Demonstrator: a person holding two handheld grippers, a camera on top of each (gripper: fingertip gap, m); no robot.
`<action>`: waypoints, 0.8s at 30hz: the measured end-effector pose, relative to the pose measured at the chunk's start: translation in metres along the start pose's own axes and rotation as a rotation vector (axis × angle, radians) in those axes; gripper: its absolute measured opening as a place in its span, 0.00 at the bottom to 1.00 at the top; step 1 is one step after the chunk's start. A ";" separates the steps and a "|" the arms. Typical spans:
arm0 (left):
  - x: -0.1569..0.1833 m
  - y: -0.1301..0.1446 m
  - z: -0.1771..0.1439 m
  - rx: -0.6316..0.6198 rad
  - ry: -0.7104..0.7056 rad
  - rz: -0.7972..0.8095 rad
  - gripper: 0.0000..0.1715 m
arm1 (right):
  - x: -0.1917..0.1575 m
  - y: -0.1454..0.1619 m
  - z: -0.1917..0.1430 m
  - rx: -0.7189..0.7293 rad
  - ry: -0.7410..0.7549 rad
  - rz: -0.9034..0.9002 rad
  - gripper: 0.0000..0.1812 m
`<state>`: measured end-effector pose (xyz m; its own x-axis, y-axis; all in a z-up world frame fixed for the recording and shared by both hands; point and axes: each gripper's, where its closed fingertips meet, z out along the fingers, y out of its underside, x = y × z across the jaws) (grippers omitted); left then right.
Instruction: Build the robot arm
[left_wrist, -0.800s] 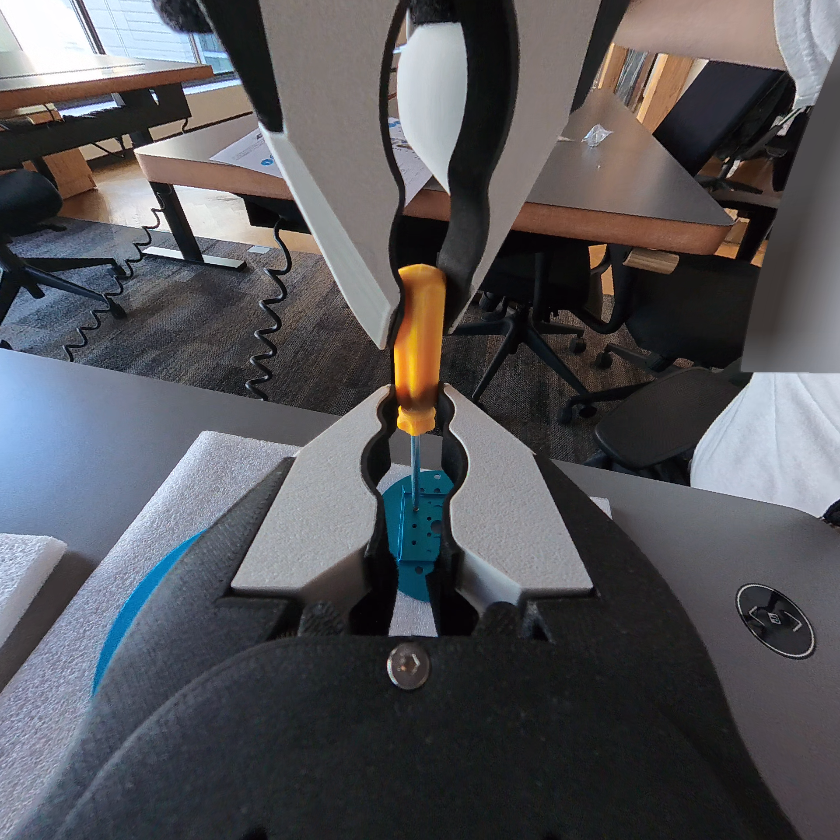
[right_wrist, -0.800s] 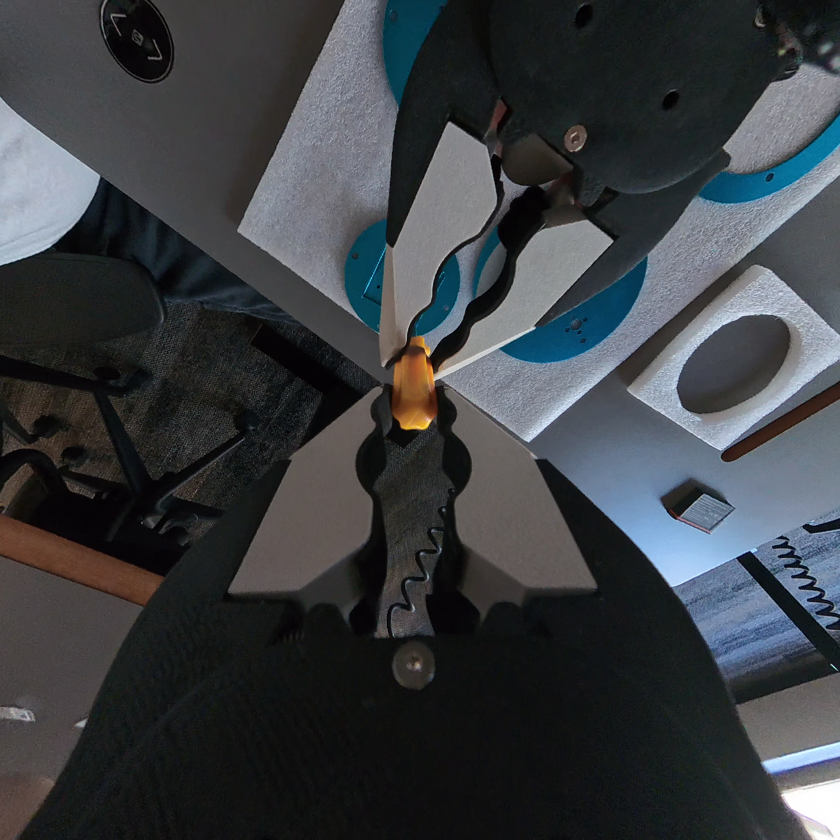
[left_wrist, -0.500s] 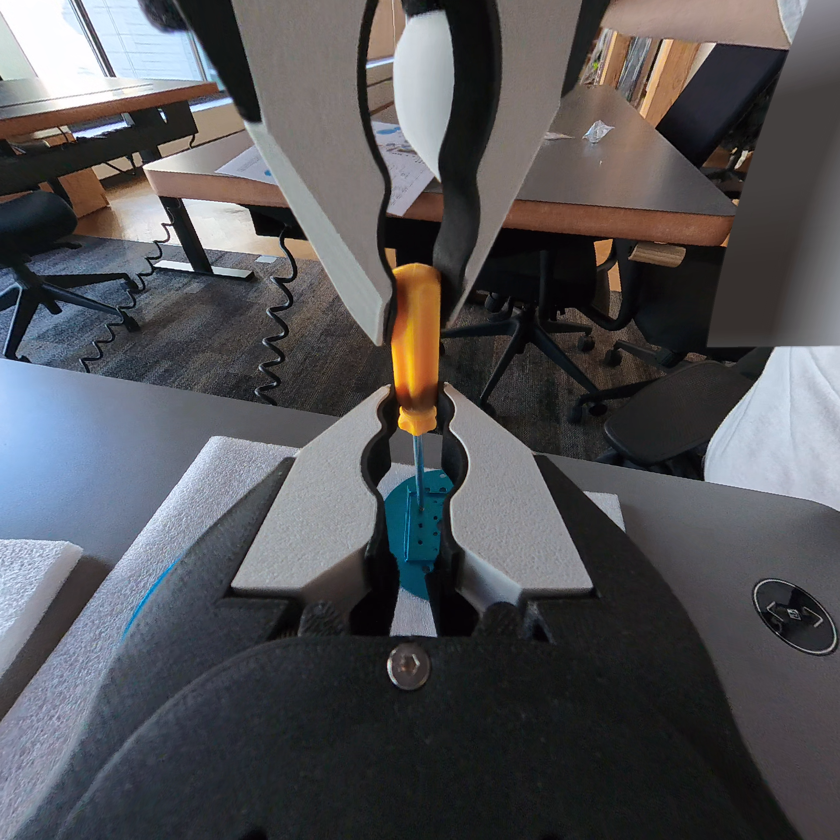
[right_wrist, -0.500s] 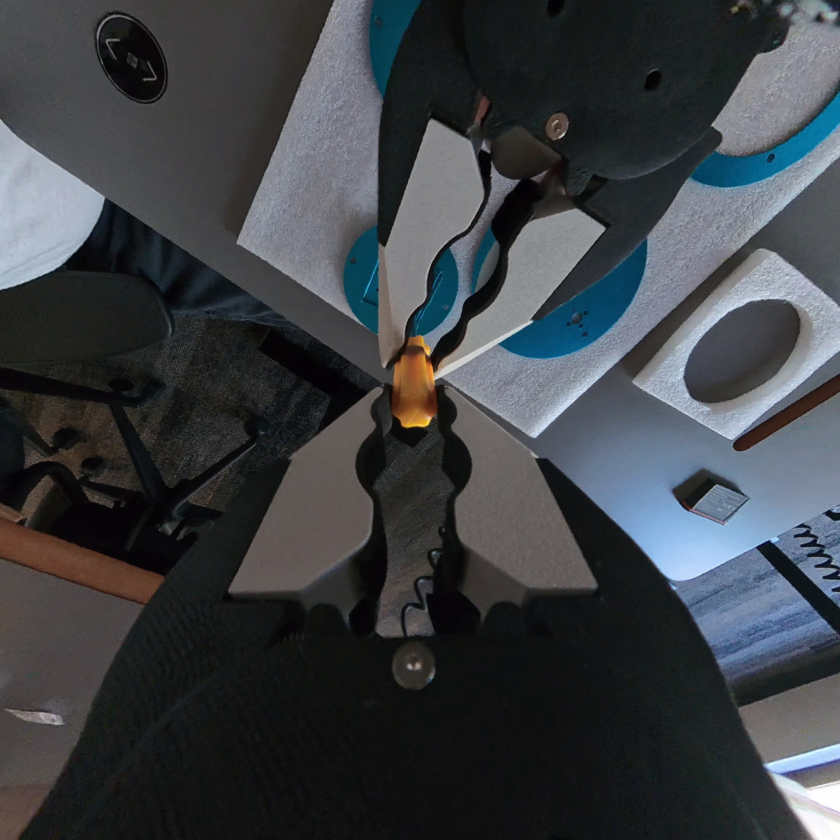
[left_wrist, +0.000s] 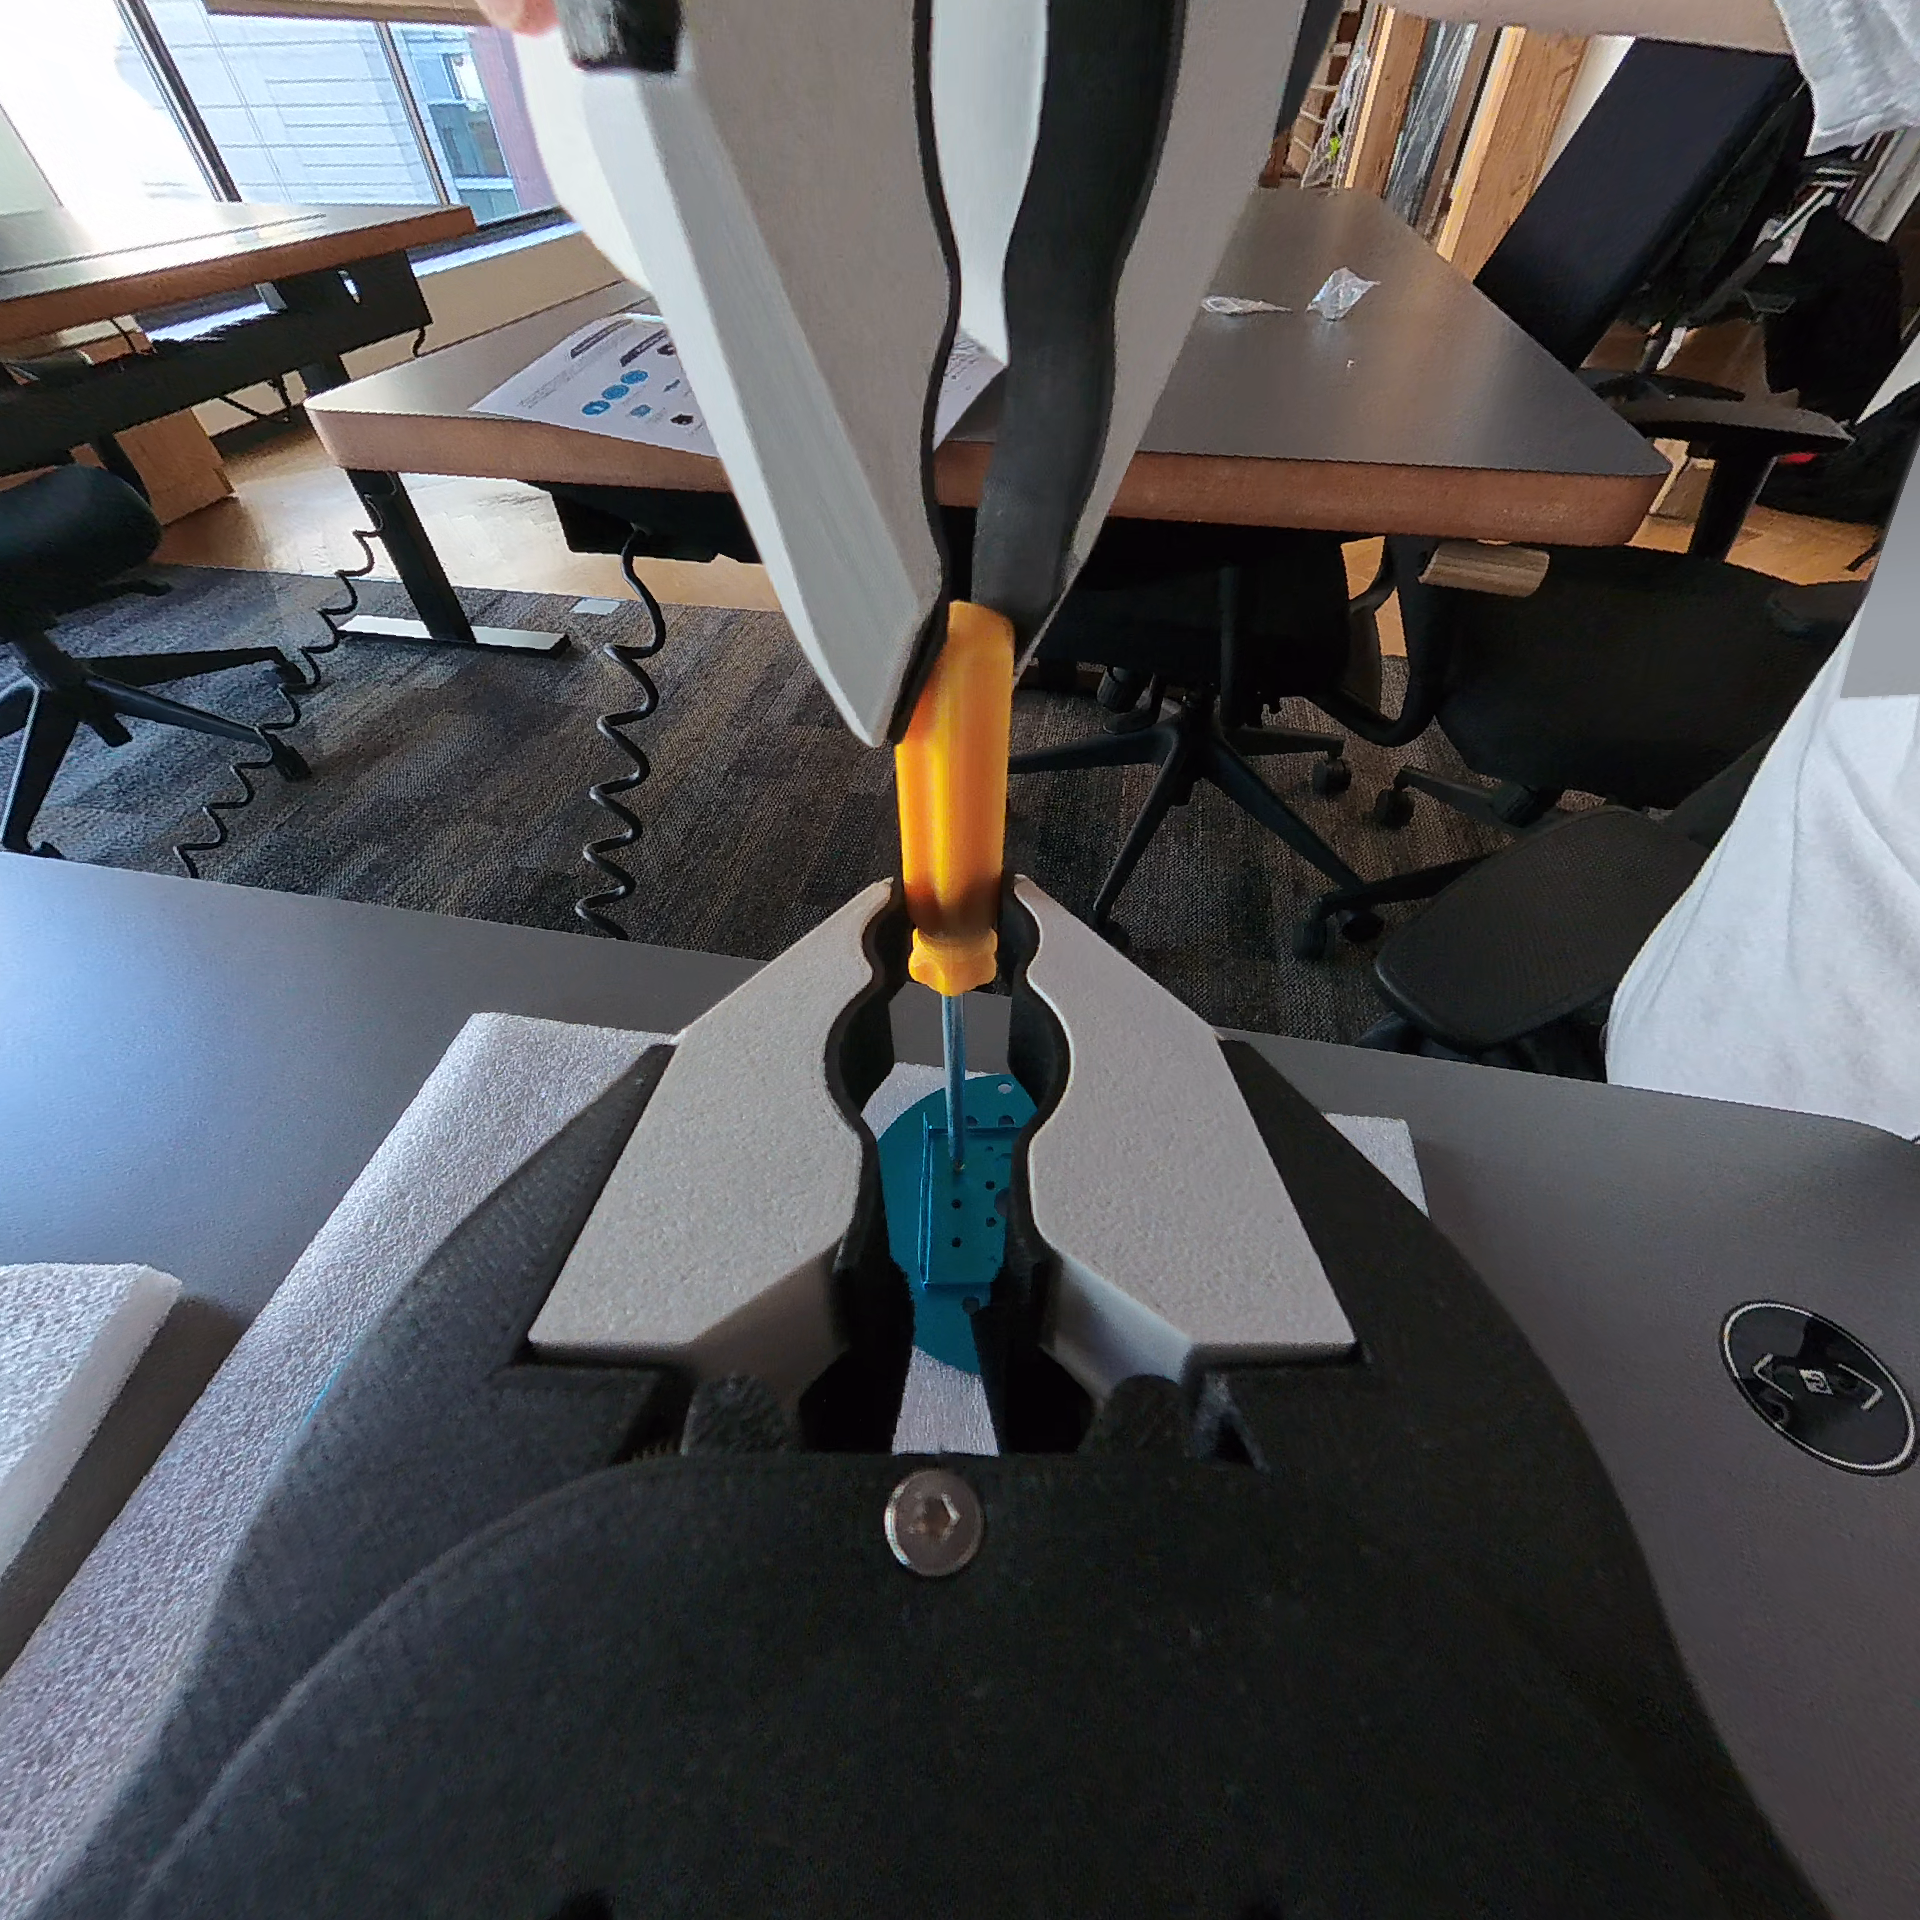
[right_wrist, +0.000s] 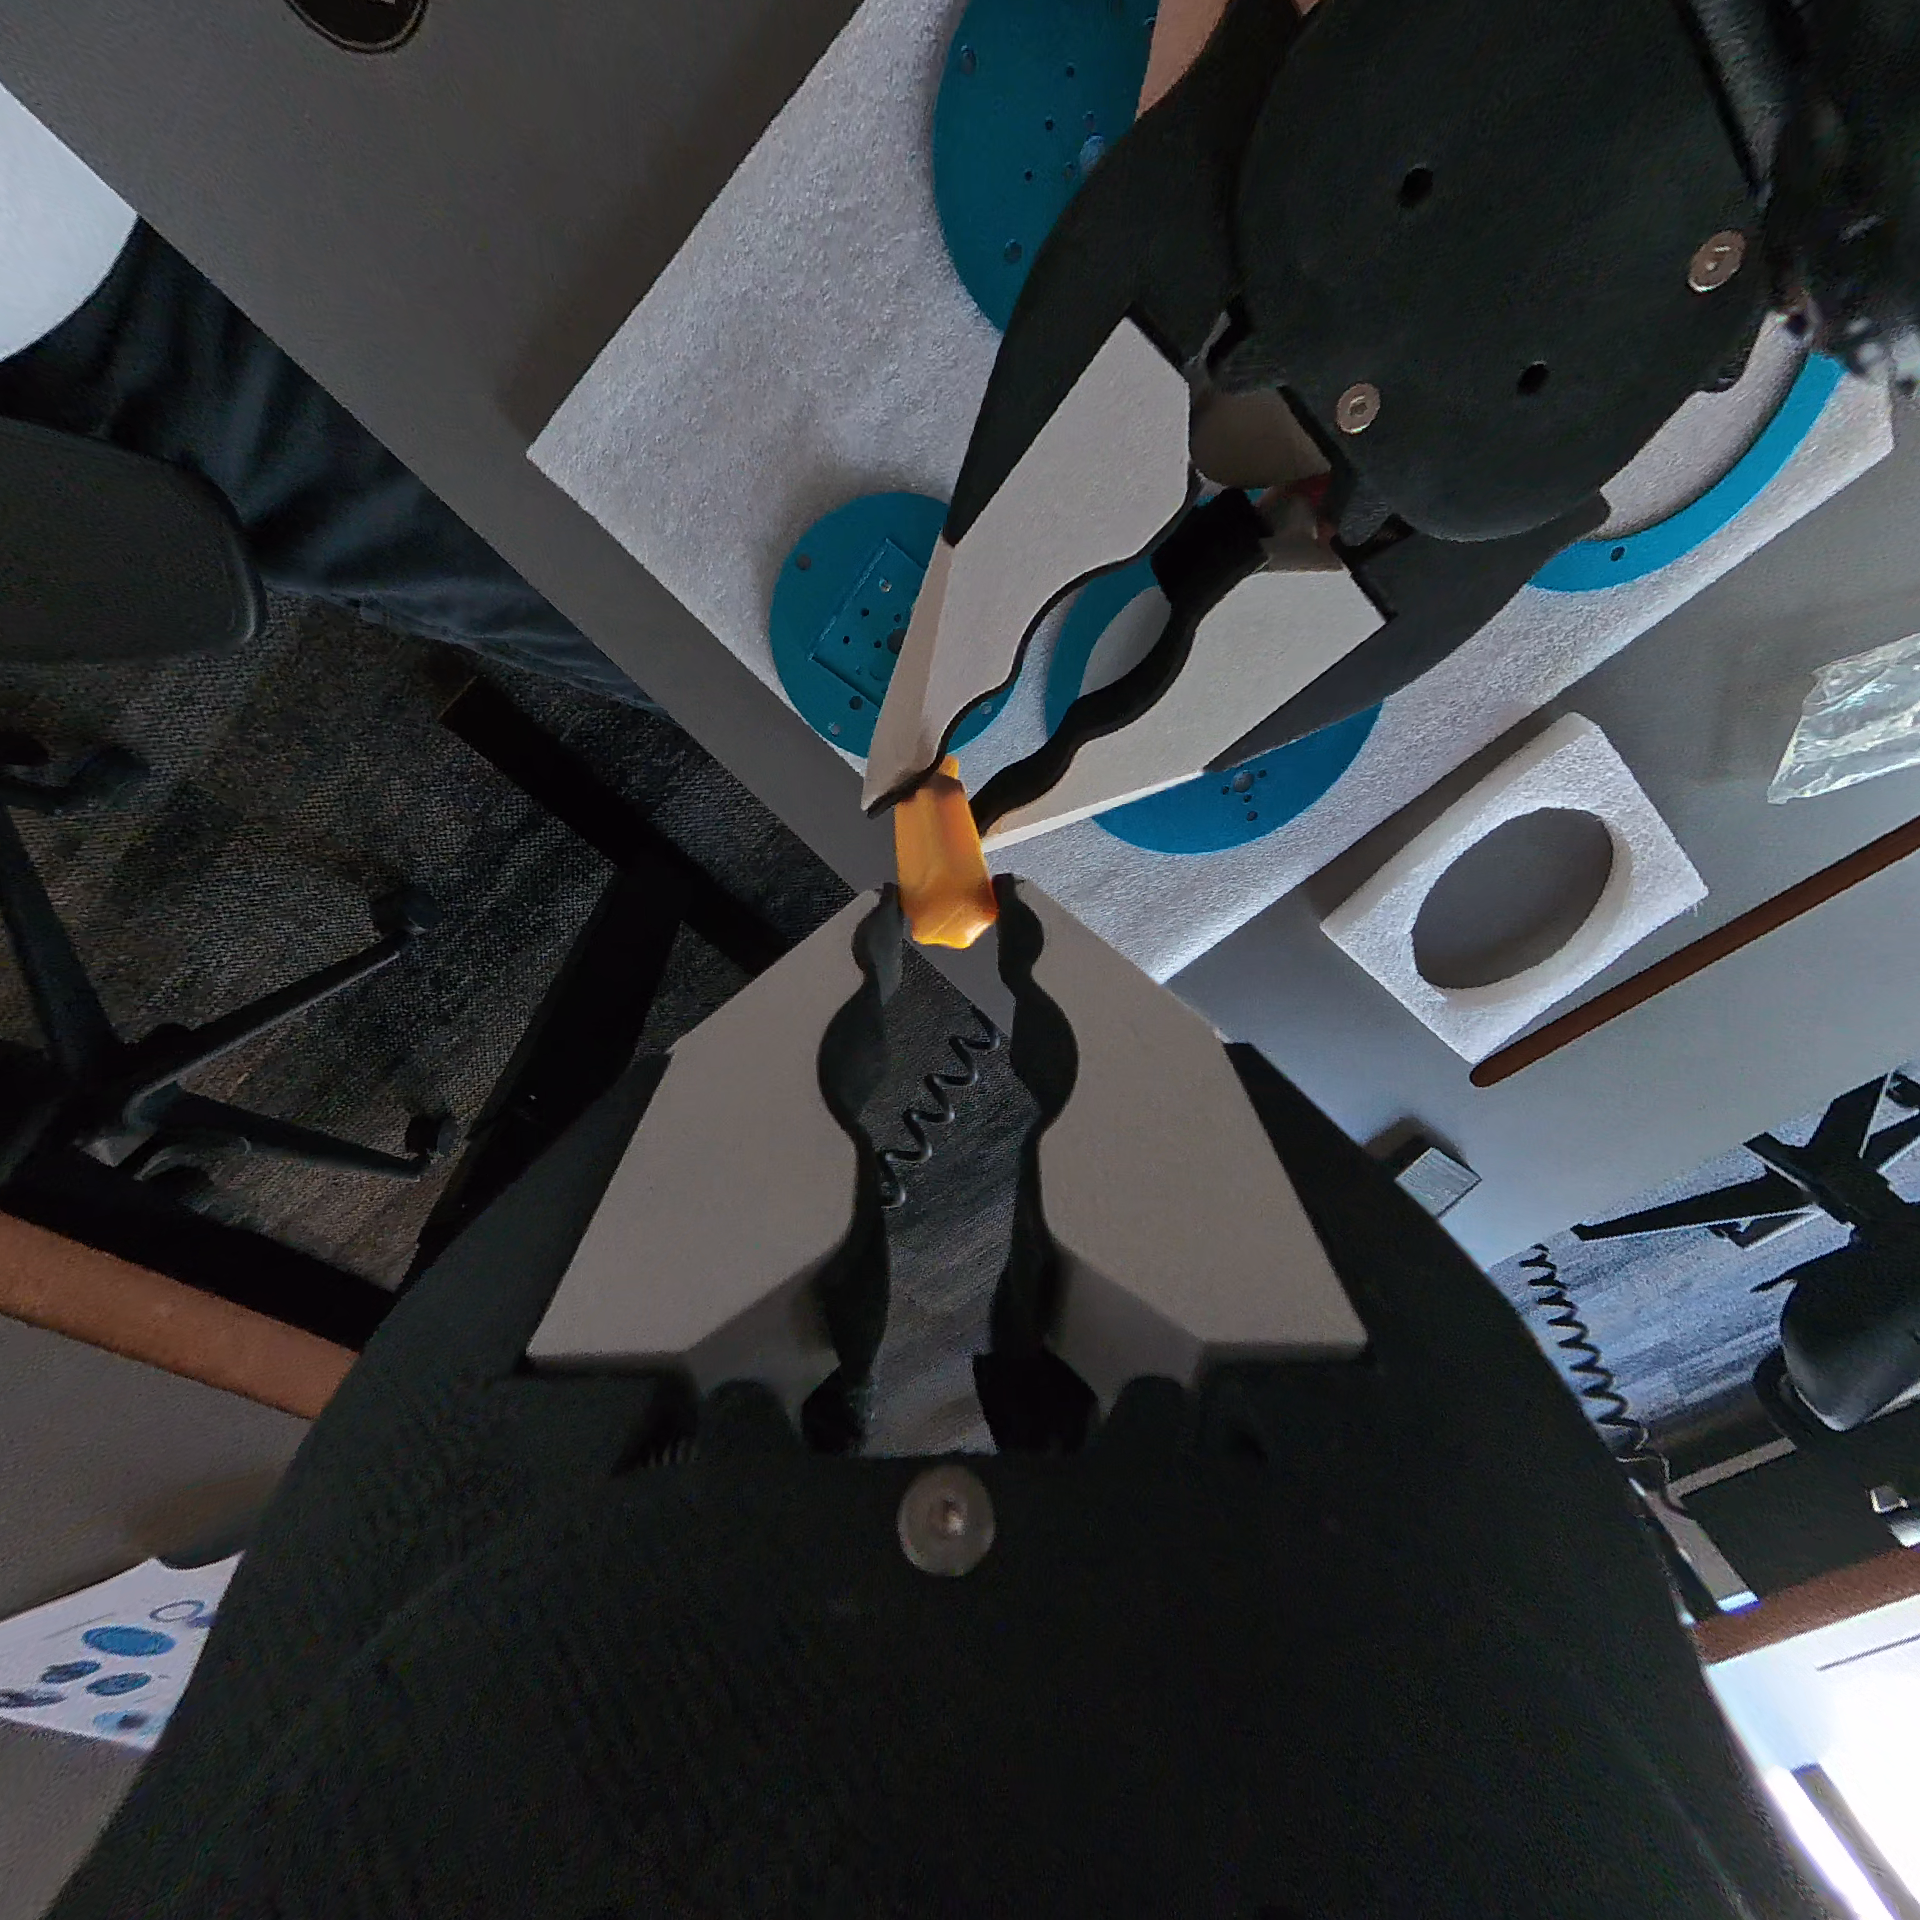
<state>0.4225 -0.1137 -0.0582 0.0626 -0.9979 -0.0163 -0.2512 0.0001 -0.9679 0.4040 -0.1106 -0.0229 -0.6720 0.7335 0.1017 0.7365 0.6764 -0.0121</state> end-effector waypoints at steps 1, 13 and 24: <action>0.000 0.000 0.000 0.002 0.002 -0.003 0.09 | 0.000 0.000 -0.001 -0.001 -0.007 0.020 0.09; 0.001 0.002 0.001 -0.023 0.001 -0.006 0.08 | -0.007 0.008 0.000 -0.168 -0.175 0.653 0.09; 0.000 0.002 -0.002 -0.010 0.002 0.001 0.08 | -0.001 -0.006 -0.001 -0.099 0.004 0.100 0.06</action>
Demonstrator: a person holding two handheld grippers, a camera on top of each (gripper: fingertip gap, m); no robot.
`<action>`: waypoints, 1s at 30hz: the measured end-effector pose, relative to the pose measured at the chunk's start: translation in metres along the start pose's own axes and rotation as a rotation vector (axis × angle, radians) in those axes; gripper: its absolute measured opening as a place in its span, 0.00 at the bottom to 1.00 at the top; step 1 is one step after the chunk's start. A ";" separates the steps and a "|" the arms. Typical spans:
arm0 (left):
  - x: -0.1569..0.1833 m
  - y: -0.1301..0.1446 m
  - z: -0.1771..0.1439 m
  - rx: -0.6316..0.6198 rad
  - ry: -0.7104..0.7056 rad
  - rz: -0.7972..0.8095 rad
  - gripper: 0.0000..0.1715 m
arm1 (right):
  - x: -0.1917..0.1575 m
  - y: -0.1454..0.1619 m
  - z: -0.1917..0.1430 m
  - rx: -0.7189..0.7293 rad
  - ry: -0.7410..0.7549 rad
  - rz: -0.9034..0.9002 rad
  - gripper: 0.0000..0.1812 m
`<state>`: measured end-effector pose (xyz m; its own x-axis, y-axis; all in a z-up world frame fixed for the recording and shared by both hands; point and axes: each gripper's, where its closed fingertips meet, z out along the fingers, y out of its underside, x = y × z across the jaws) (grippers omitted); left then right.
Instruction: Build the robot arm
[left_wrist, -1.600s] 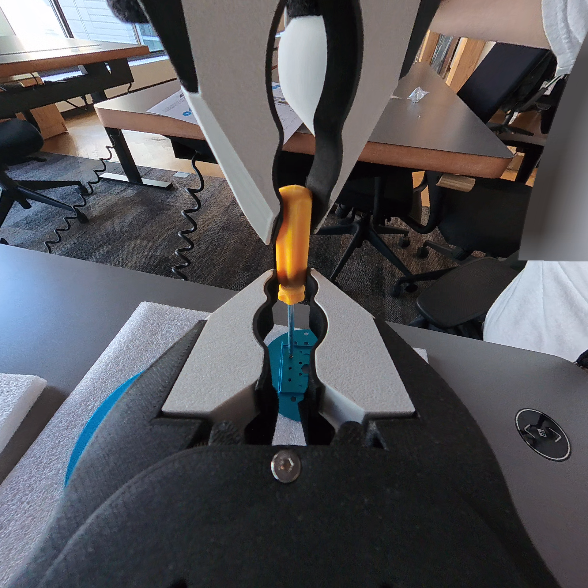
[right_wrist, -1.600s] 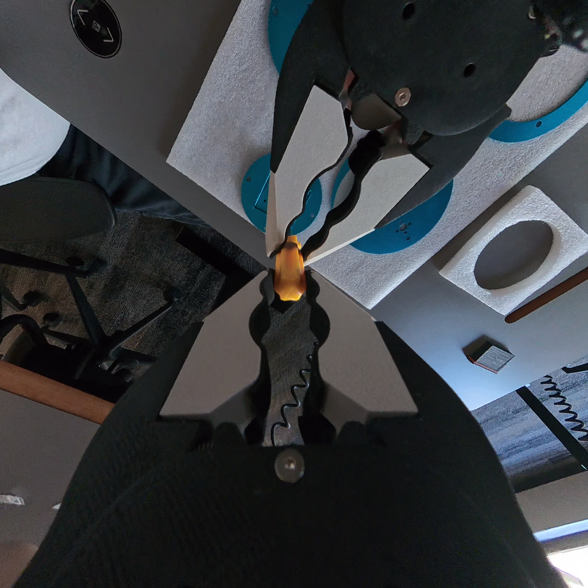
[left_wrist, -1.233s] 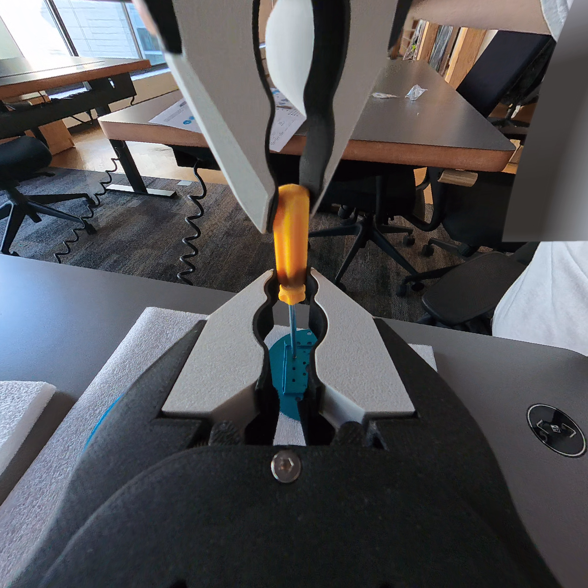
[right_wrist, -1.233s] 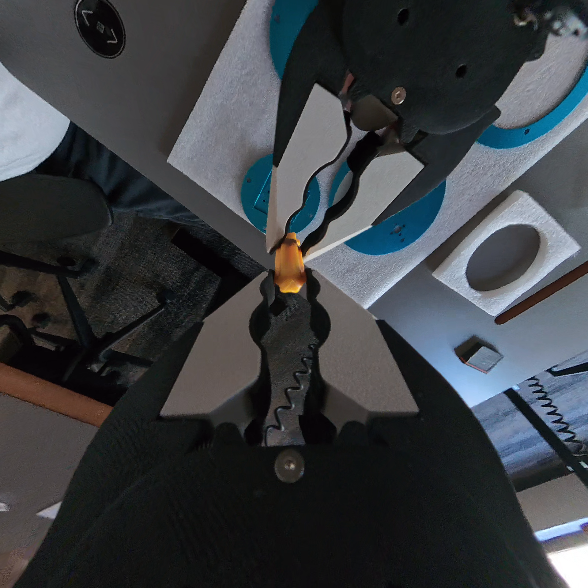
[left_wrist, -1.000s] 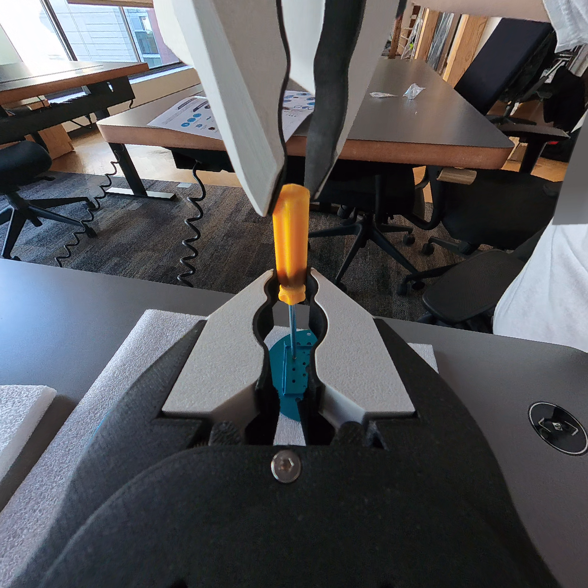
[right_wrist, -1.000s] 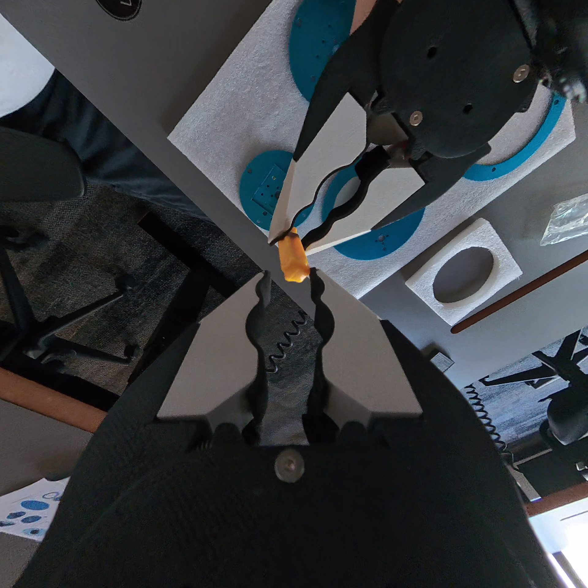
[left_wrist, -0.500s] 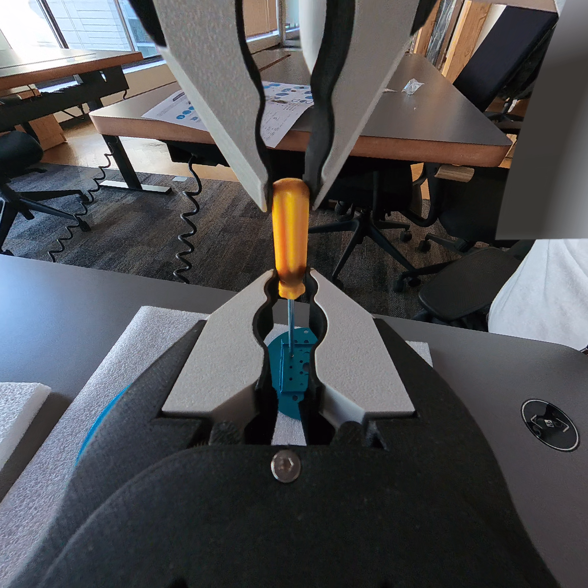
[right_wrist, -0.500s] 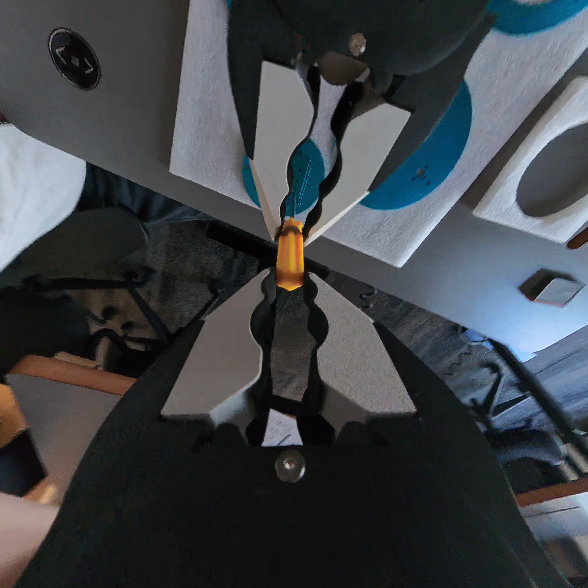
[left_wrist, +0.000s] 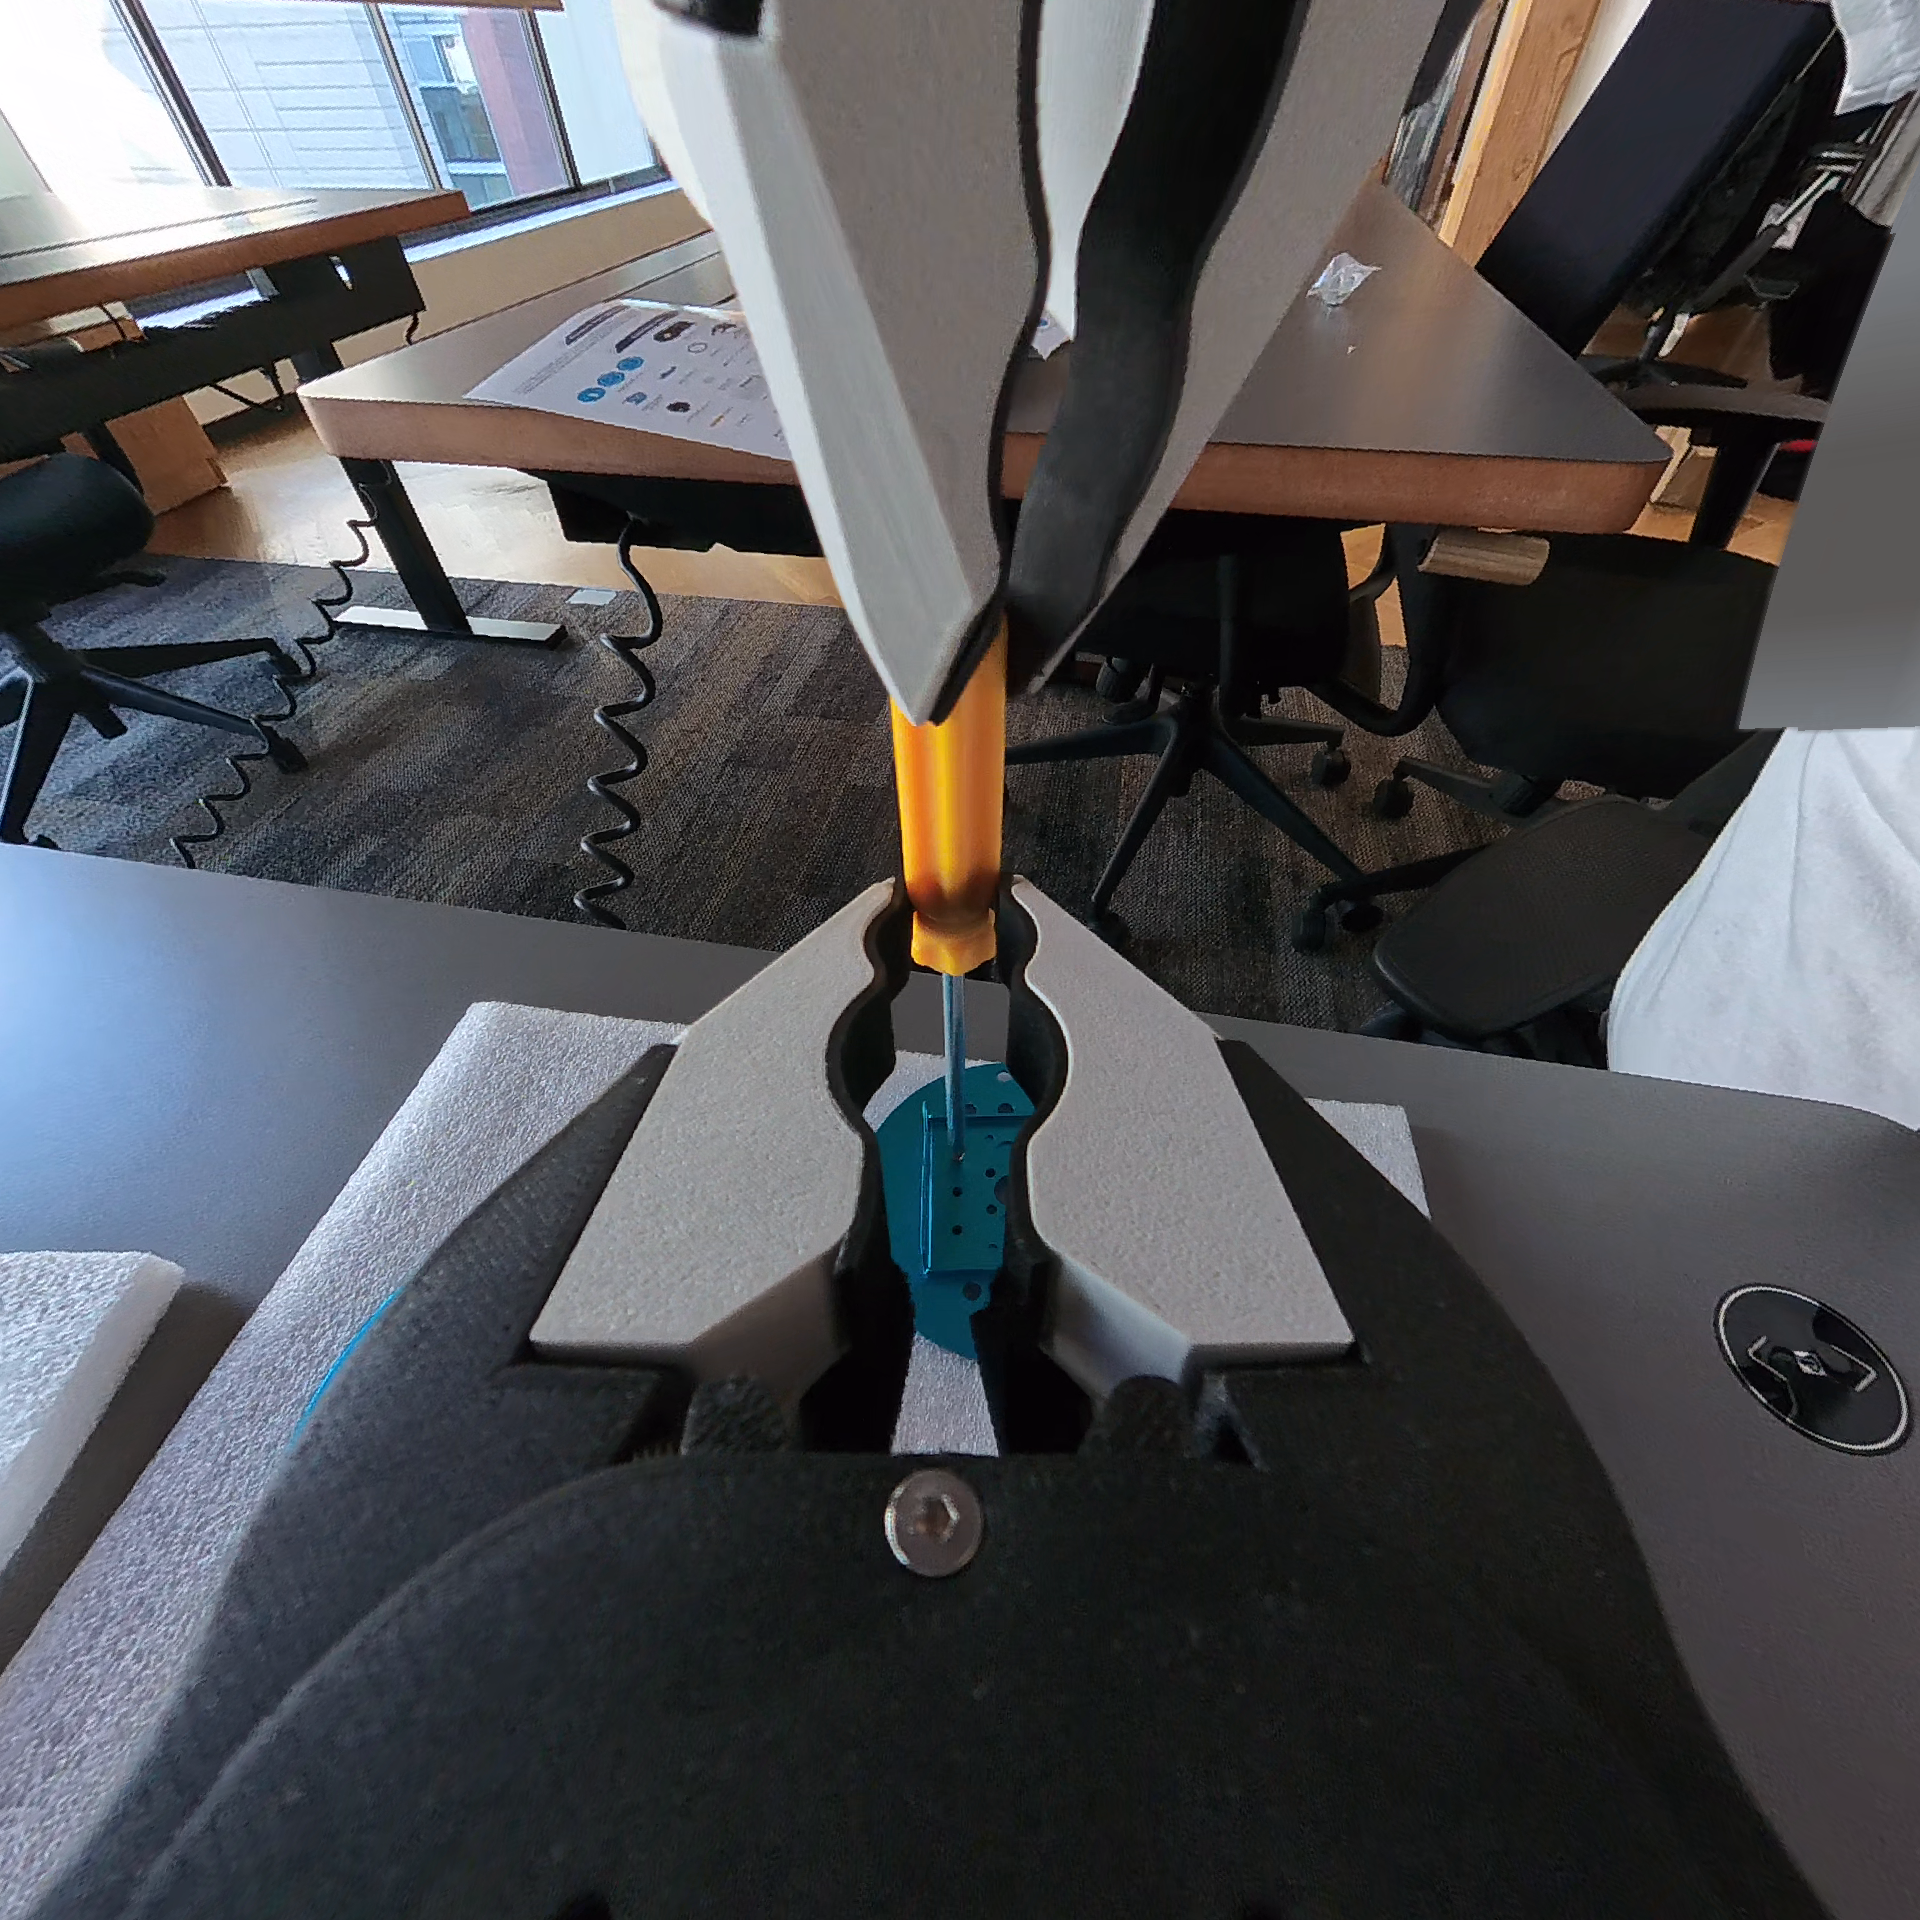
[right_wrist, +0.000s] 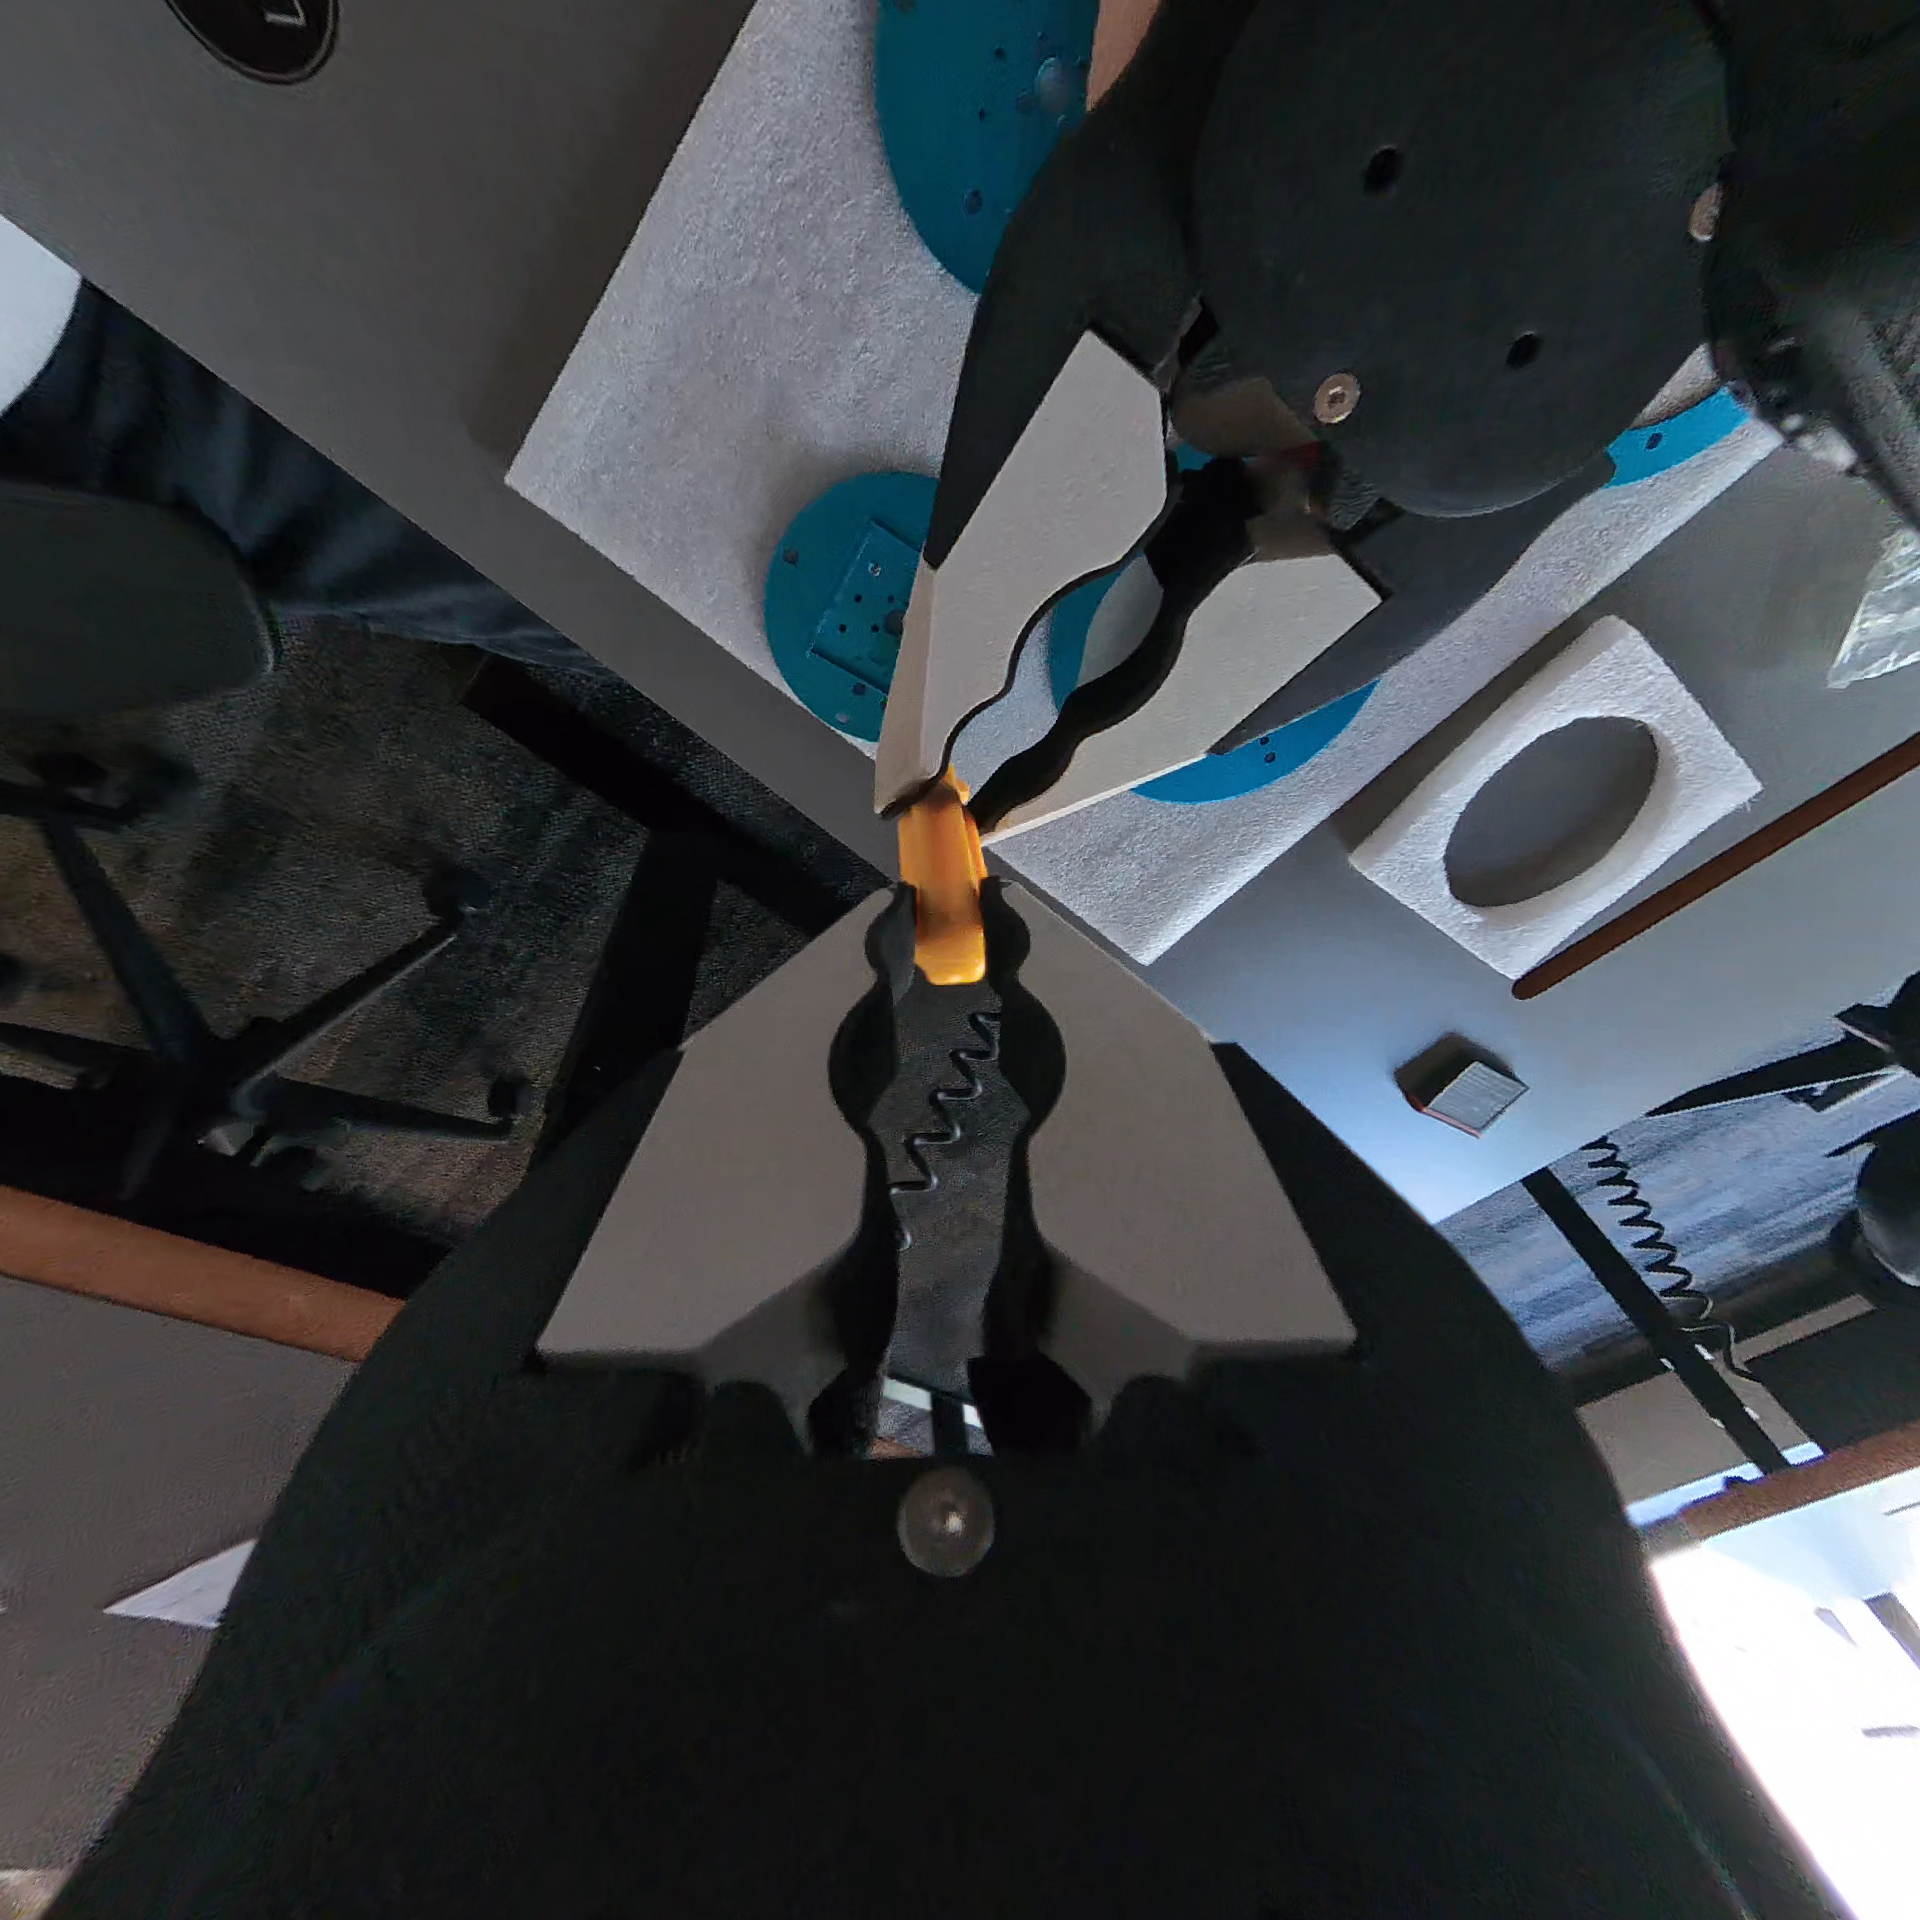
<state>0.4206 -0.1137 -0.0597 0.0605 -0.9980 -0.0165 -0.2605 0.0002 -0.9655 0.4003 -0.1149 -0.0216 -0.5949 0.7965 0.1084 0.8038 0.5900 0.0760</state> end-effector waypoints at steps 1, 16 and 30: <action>0.000 0.000 0.000 0.003 0.003 0.000 0.08 | 0.000 -0.001 0.000 -0.001 -0.012 0.023 0.06; 0.001 0.000 0.000 0.017 0.010 0.003 0.08 | -0.002 0.001 0.000 0.024 -0.050 0.060 0.07; 0.000 0.000 0.000 0.030 0.007 -0.002 0.08 | 0.000 0.002 0.001 -0.144 -0.072 0.039 0.06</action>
